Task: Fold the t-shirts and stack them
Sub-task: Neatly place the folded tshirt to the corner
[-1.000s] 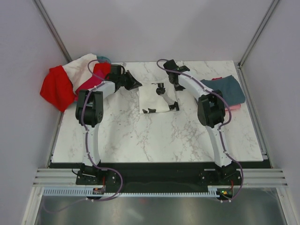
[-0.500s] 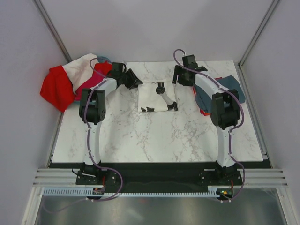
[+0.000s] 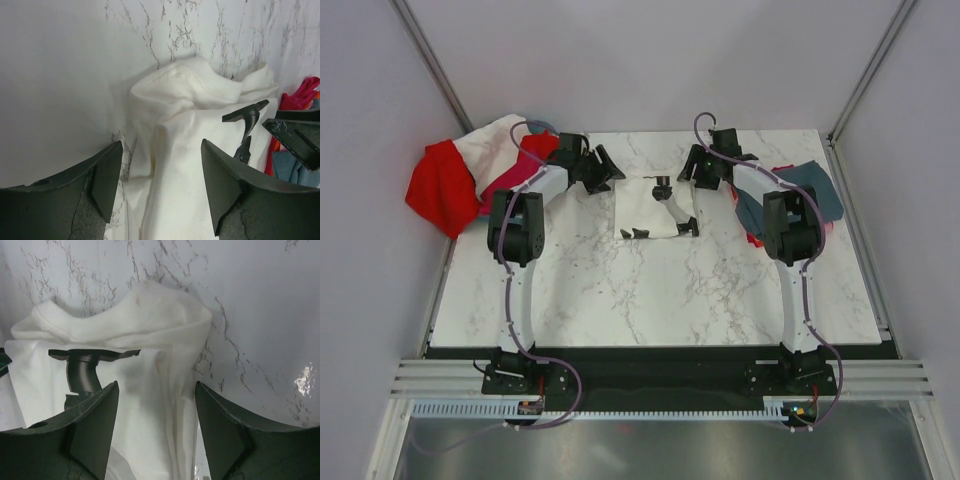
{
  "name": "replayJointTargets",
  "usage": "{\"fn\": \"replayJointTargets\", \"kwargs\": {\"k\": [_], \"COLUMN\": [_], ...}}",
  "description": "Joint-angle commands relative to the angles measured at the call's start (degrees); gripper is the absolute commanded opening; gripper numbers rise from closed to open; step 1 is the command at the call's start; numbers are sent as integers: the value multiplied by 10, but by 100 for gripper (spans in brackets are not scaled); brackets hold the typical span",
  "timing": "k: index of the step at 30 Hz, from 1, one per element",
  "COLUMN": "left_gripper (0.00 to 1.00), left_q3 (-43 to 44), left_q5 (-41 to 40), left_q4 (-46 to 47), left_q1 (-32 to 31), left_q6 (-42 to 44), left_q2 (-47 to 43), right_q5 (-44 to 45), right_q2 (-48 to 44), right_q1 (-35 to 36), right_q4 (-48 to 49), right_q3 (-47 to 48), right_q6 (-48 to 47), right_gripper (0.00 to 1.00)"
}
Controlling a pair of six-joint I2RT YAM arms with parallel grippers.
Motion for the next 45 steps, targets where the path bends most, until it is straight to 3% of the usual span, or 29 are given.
{"fn": "replayJointTargets", "kwargs": {"k": [1,6,16,19,20,24,28,29,31,37,45], "left_gripper": [72,69,44,29,24,21,20,11,2,2,2], "left_q3": [-19,-17,3,14,14,10,-42,-49,-58,-96,-193], "left_q5": [-18,-15,-5,-3,-3,19,7,-3,-6,-6,-43], "left_q4": [-18,-18,1,16,25,82,136,137,137,142,148], "left_q1": [2,2,-4,-6,-6,-12,-12,-12,-11,-13,-27], "left_q6": [33,29,35,36,34,8,-12,-12,-9,-16,-6], "left_q2": [-45,-38,5,16,21,24,-22,-29,-44,-86,-239], "right_q5": [0,14,19,10,3,-18,-17,-16,-16,-22,-32], "right_q2": [33,51,69,77,79,76,50,44,24,-43,-187], "right_q1": [1,-3,-5,-4,-5,1,1,2,1,1,1], "right_q4": [15,23,33,44,45,46,50,50,51,50,51], "right_q3": [22,25,27,28,30,39,28,24,15,-28,-127], "right_q6": [11,18,10,15,19,31,33,32,31,25,13], "right_gripper": [70,65,54,36,24,1,0,0,0,0,0]}}
